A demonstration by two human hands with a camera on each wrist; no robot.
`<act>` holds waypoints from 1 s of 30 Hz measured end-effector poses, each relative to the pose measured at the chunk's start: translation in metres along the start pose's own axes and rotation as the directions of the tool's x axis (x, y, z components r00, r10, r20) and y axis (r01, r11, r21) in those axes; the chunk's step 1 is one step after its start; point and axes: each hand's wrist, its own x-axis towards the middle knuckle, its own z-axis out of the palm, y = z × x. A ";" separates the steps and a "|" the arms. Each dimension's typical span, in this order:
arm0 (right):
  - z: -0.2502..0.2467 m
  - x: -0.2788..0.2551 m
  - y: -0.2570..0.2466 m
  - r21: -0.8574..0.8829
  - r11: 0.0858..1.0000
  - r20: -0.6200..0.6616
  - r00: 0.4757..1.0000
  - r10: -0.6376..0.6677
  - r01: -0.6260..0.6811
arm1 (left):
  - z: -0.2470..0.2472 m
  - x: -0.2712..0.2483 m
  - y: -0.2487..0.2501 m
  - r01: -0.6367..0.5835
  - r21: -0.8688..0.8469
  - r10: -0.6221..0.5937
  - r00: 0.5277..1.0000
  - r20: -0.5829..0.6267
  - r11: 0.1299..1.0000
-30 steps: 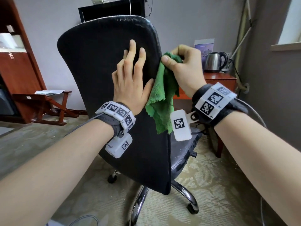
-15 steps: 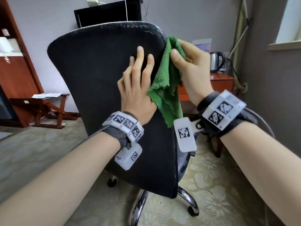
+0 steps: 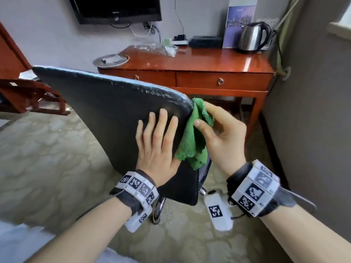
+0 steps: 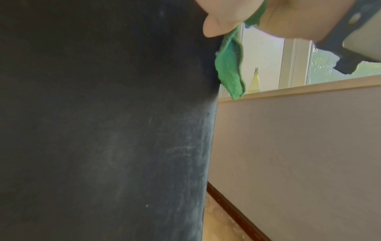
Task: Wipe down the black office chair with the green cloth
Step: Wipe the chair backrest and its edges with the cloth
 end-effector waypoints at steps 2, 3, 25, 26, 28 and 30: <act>0.001 0.013 -0.017 -0.024 1.000 -0.010 1.000 -0.007 0.007 | -0.006 0.003 0.003 0.010 0.008 -0.011 0.996 0.086 1.000; 0.002 0.021 -0.025 -0.023 0.999 -0.006 1.000 -0.031 0.031 | -0.010 0.005 0.004 0.019 0.016 -0.021 0.991 0.134 1.000; -0.032 0.047 -0.066 -0.087 0.837 -0.003 0.841 0.542 -0.540 | -0.115 0.056 -0.002 0.020 0.042 -0.038 0.865 0.500 0.999; -0.028 0.051 -0.070 -0.127 0.874 0.013 0.880 0.474 -0.469 | -0.116 0.057 -0.002 0.019 0.036 -0.034 0.867 0.497 0.999; -0.019 0.056 -0.077 -0.195 0.922 0.051 0.935 0.351 -0.335 | -0.117 0.058 -0.003 0.025 0.025 -0.034 0.876 0.481 0.999; -0.014 0.057 -0.079 -0.208 0.932 0.056 0.948 0.313 -0.296 | -0.117 0.059 -0.004 0.030 0.022 -0.037 0.886 0.462 0.999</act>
